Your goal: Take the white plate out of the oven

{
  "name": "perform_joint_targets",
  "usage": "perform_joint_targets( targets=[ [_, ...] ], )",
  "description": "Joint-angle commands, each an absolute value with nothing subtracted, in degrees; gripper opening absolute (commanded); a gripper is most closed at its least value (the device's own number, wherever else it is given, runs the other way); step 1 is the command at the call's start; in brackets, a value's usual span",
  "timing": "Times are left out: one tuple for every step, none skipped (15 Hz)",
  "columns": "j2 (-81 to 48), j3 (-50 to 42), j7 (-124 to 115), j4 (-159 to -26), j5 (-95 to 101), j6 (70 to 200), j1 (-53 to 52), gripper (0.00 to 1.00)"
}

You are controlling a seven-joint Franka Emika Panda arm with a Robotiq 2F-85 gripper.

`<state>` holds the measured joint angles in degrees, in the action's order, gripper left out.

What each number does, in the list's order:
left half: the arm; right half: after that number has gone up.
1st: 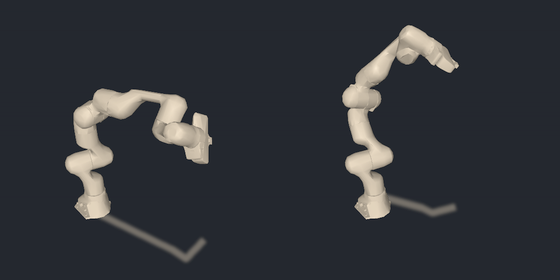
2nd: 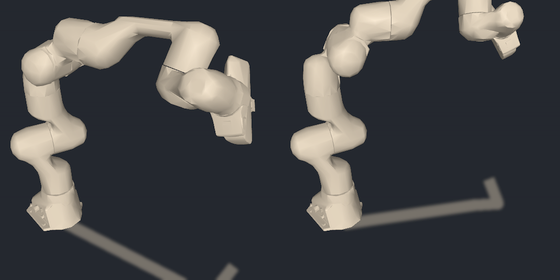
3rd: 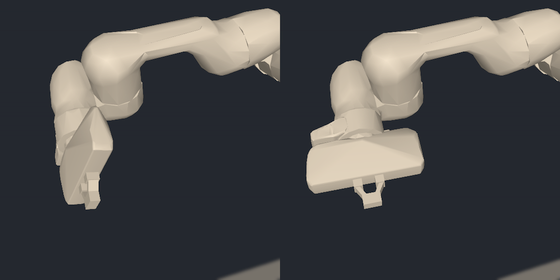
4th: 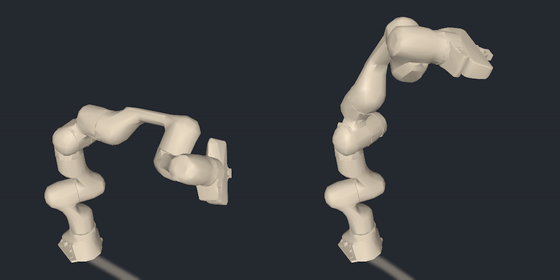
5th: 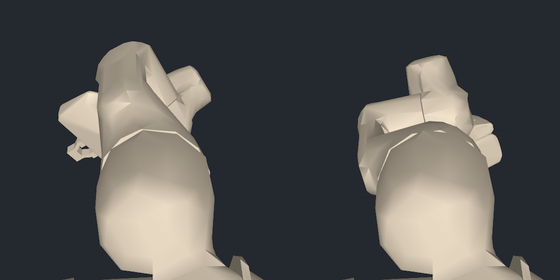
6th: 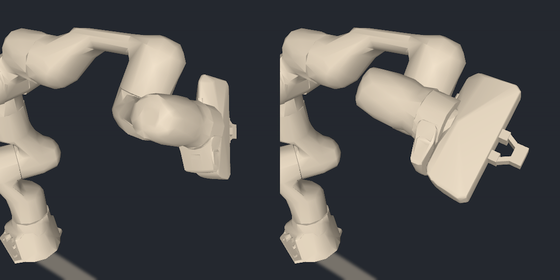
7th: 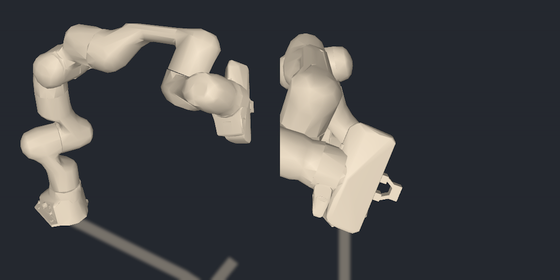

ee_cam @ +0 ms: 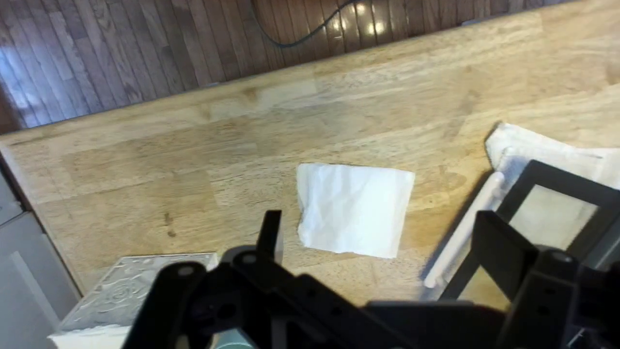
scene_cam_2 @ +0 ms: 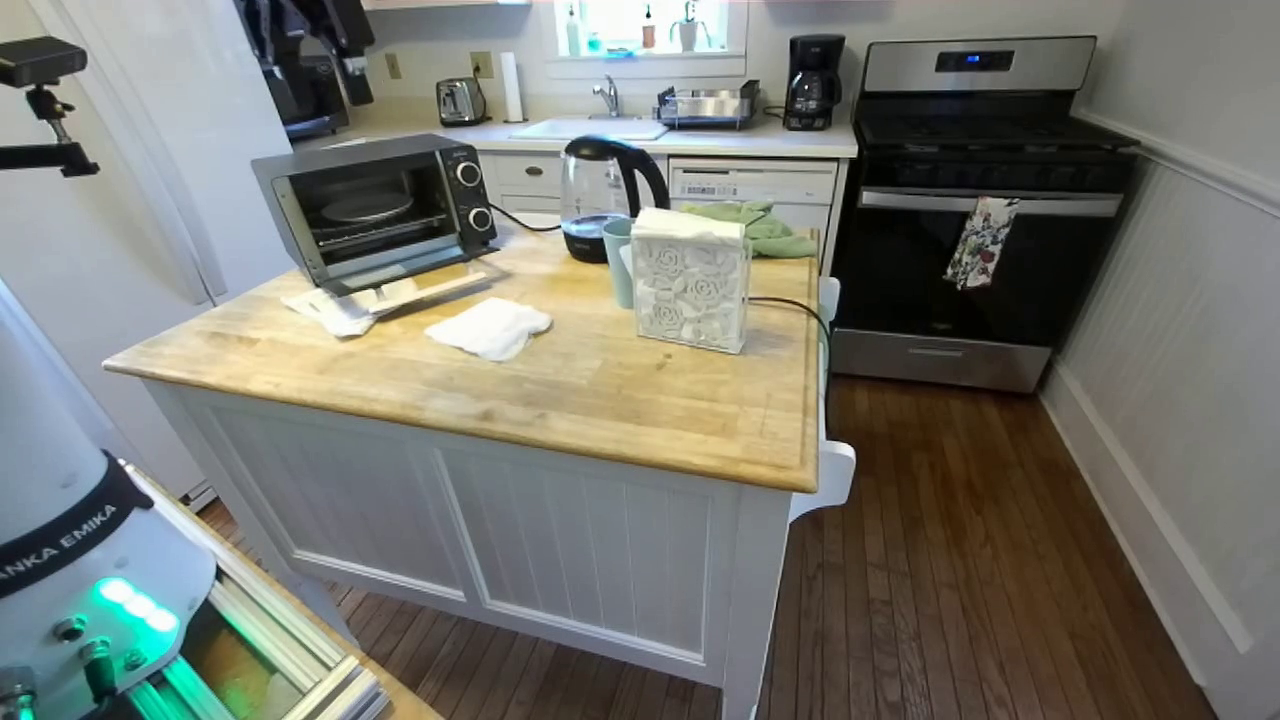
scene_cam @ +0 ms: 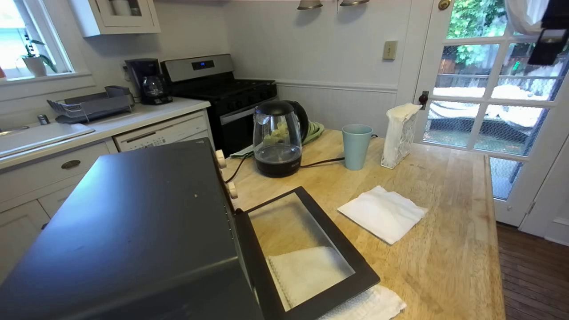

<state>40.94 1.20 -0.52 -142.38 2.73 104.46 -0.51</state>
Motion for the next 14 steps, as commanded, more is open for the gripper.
perform_joint_targets(
  targets=[
    [33.69, 2.75, -5.77, -141.67, -6.65, 111.34, -3.69, 1.00],
    [31.33, 3.24, -6.50, -141.53, -9.60, 114.76, -4.60, 1.00],
    [29.08, 3.45, -6.73, -141.32, -12.97, 117.85, -5.68, 1.00],
    [26.63, 4.30, -7.52, -141.77, -15.32, 123.39, -6.27, 1.00],
    [23.99, 4.56, -7.29, -141.67, -18.63, 127.07, -7.55, 1.00],
    [21.48, 5.06, -7.32, -141.55, -21.44, 131.31, -8.55, 1.00],
    [18.37, 6.17, -8.26, -141.22, -23.44, 136.31, -9.20, 1.00],
    [15.29, 6.83, -8.86, -140.26, -25.78, 139.75, -10.22, 1.00],
    [12.01, 8.23, -10.59, -139.15, -26.74, 143.36, -10.88, 1.00],
    [9.20, 9.86, -13.24, -138.23, -25.73, 146.34, -10.89, 1.00],
    [6.28, 11.51, -15.57, -137.31, -23.57, 149.91, -10.97, 1.00],
    [3.69, 12.37, -15.84, -136.02, -21.77, 151.60, -11.32, 1.00],
    [1.44, 12.20, -11.35, -134.47, -23.96, 152.51, -12.83, 1.00],
    [7.17, 11.60, -12.94, -138.87, -23.45, 150.22, -11.73, 1.00]
  ],
)
